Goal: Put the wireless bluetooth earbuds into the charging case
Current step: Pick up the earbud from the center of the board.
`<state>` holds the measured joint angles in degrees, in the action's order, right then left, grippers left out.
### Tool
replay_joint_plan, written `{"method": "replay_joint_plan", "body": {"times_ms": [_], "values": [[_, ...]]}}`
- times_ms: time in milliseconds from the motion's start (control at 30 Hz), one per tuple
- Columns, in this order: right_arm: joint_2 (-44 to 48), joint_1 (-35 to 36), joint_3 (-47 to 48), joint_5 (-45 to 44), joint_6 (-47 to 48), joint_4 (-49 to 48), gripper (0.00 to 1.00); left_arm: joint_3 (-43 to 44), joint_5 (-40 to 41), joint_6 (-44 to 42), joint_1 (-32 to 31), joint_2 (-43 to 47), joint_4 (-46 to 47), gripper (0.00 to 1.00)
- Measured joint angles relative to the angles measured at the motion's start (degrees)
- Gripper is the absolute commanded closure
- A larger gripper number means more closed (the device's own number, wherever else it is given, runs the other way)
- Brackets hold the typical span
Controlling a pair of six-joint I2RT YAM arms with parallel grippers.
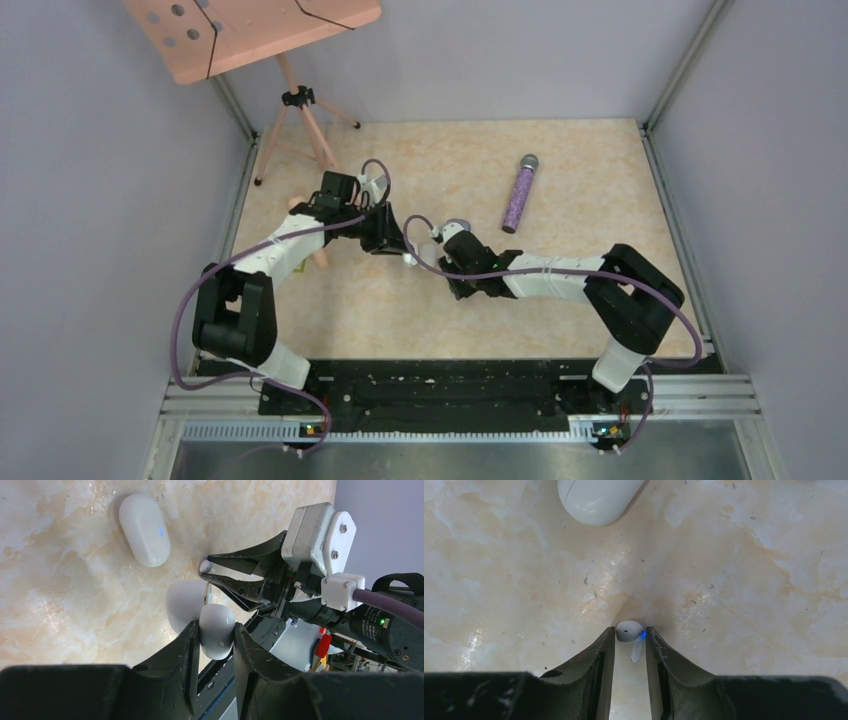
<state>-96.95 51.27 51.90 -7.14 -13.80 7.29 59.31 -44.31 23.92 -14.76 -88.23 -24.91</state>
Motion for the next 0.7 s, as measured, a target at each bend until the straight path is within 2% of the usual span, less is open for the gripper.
{"method": "replay_joint_plan", "body": {"times_ms": [233,533,700], "values": [[0.0,0.0,0.4,-0.9,-1.3,1.2,0.84,-0.5,0.0,0.0,0.1,0.0,0.0,1.00],[0.5,-0.3,0.3,-1.0,-2.5,1.1,0.88,-0.4,-2.4,-1.0,0.0,-0.2,-1.1,1.00],[7.1,-2.1,-2.7,0.3,-2.6,-2.4,0.88,0.2,-4.2,-2.6,0.0,-0.9,-3.9,1.00]]}}
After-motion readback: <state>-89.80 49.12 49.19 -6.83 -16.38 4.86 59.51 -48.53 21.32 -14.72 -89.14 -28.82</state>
